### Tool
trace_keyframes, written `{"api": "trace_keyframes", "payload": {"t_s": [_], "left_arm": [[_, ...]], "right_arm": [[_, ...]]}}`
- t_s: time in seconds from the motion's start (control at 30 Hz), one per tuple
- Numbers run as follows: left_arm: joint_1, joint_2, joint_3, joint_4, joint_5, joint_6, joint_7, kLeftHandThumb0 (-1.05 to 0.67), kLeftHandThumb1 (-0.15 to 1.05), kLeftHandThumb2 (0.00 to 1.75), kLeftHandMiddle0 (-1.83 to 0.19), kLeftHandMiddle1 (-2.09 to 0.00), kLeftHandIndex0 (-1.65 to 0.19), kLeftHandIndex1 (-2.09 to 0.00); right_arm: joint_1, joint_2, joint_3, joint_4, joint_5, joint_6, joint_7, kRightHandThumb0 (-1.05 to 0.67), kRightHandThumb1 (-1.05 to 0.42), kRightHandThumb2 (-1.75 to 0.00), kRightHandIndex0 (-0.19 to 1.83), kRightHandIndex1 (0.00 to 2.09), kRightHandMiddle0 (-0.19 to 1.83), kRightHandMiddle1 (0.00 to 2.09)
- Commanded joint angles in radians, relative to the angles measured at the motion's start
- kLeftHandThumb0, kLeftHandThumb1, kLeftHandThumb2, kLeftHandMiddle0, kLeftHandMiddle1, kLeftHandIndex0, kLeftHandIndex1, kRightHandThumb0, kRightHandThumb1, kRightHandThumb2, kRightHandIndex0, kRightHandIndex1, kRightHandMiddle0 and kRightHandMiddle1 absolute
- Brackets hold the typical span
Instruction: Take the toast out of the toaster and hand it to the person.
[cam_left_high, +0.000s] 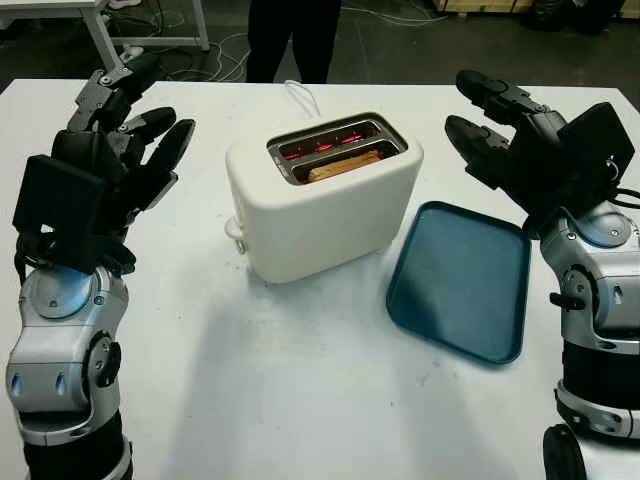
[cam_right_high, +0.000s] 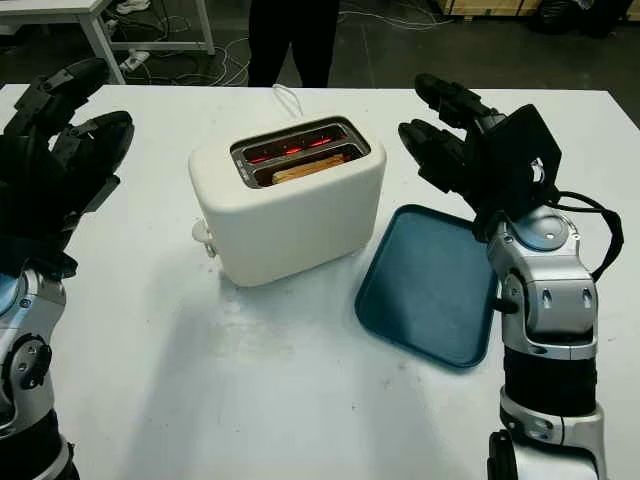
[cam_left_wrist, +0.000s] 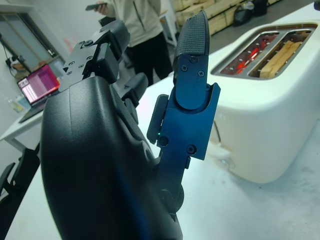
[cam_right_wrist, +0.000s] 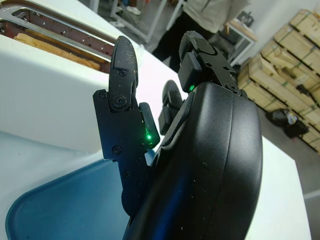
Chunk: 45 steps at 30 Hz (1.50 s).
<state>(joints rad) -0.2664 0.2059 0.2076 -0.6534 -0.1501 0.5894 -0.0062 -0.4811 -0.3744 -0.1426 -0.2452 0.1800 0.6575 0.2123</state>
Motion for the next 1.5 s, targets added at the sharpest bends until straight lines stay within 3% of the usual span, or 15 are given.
{"api": "trace_keyframes", "payload": {"t_s": [0.0, 1.47], "left_arm": [[0.001, 0.015, -0.001, -0.005, 0.01, -0.006, -0.005, -0.65, 0.92, 0.25, 0.0, -0.89, -0.12, -0.6], [-0.001, 0.008, 0.003, -0.004, -0.006, -0.008, -0.005, -0.62, 0.92, 0.26, 0.0, -0.9, -0.05, -0.73]], "right_arm": [[-0.016, -0.007, -0.003, -0.017, -0.001, 0.013, -0.002, -0.46, -0.92, -0.39, 0.34, 0.02, 0.34, 0.01], [-0.027, 0.003, -0.015, -0.015, 0.015, 0.02, -0.003, -0.41, -0.92, -0.41, 0.33, 0.01, 0.34, 0.0]]}}
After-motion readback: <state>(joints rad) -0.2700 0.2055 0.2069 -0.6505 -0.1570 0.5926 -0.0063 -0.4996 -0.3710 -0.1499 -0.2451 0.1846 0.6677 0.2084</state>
